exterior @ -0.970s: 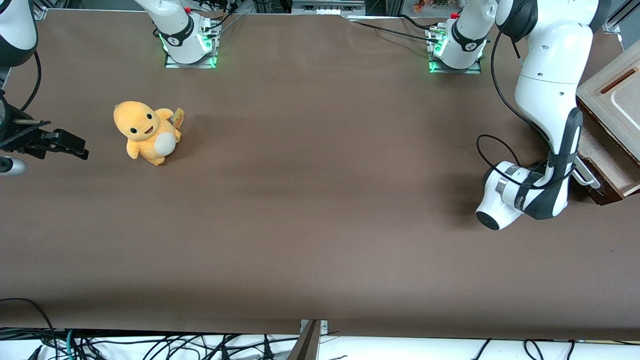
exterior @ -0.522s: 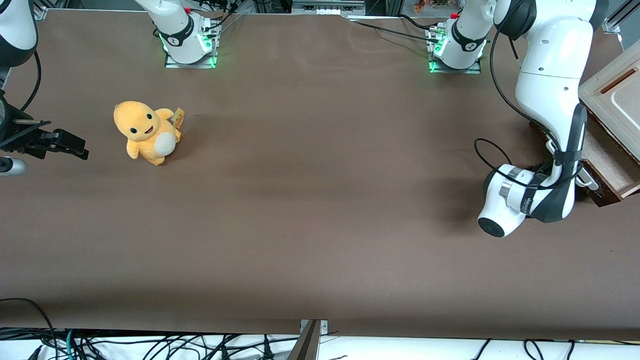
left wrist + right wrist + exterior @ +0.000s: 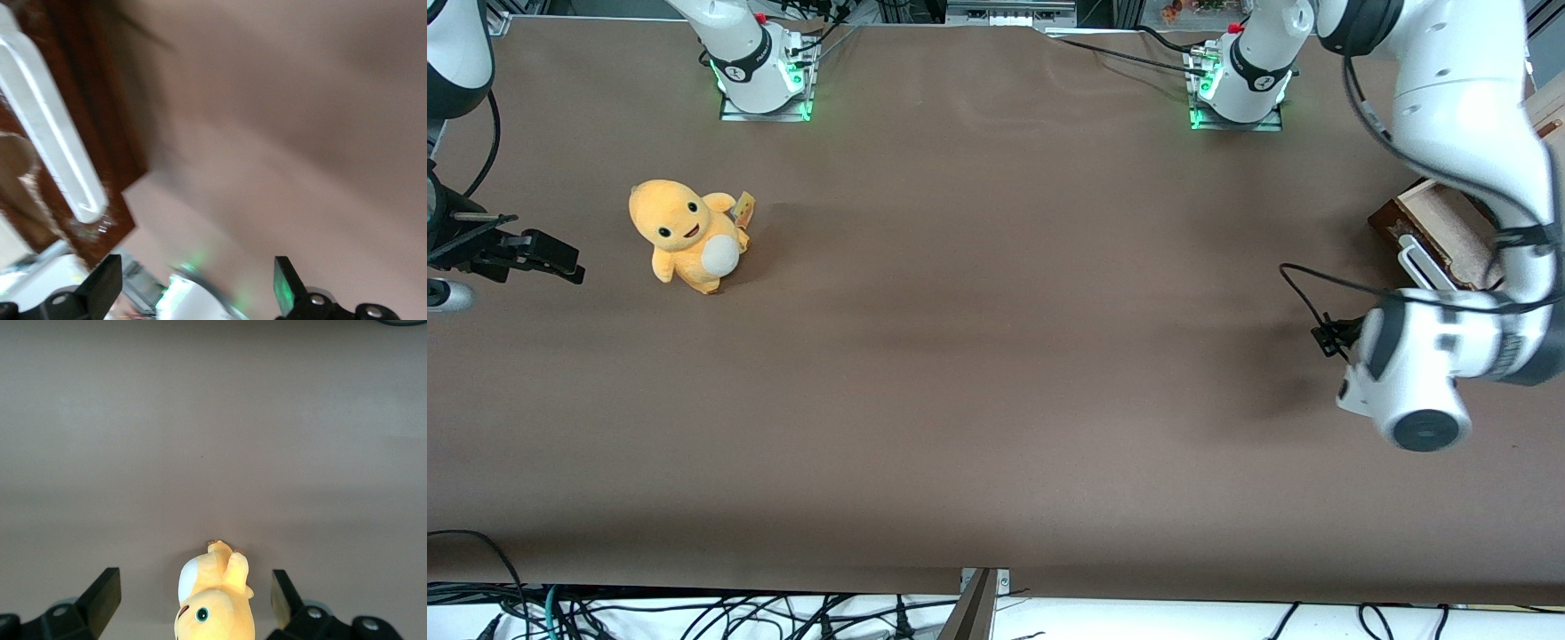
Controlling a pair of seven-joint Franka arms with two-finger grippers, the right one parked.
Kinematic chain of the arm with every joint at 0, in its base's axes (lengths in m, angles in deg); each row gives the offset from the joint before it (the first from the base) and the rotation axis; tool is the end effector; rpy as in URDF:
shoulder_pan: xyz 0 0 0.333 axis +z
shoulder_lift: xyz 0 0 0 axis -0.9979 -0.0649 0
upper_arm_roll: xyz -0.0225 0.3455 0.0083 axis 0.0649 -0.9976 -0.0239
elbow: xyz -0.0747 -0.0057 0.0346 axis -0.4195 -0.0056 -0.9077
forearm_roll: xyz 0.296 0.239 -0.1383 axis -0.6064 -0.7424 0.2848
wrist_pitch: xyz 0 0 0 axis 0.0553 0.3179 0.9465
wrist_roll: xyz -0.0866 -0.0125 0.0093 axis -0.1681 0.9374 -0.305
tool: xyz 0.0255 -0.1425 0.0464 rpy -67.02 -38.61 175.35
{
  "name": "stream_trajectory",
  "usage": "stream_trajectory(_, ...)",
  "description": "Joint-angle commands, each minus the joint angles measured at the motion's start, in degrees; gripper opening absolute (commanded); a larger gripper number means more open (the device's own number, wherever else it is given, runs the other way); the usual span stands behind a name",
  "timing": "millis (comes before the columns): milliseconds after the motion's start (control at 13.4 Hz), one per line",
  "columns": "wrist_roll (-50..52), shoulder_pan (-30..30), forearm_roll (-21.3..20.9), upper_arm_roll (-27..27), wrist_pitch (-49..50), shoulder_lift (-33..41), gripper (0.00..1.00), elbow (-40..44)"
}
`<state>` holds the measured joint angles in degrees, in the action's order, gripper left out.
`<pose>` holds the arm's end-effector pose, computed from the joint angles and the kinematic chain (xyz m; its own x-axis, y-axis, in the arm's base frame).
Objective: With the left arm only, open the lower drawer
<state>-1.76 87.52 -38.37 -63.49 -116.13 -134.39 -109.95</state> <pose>0.6754 0.0311 0.2891 0.6724 0.5784 -0.4620 0.3612 -0.8011 -0.4773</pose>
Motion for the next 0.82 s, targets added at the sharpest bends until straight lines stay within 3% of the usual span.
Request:
stream_trajectory(0,-1.2,1.8,6.9,0.7,-0.8,0.5,1.00,4.7)
stream_trajectory(299,-2.7,4.7,16.6,0.5,-3.3,6.5,1.00,4.6)
stream_trajectory(448,-8.7,7.3,19.3,0.6,-7.5,9.7,1.00,3.1)
stream_trajectory(597,-17.8,8.2,21.1,-0.1,-15.5,20.8,1.00,-10.8)
stream_trajectory(746,-26.5,7.3,18.2,-2.3,-26.6,33.0,1.00,-26.7)
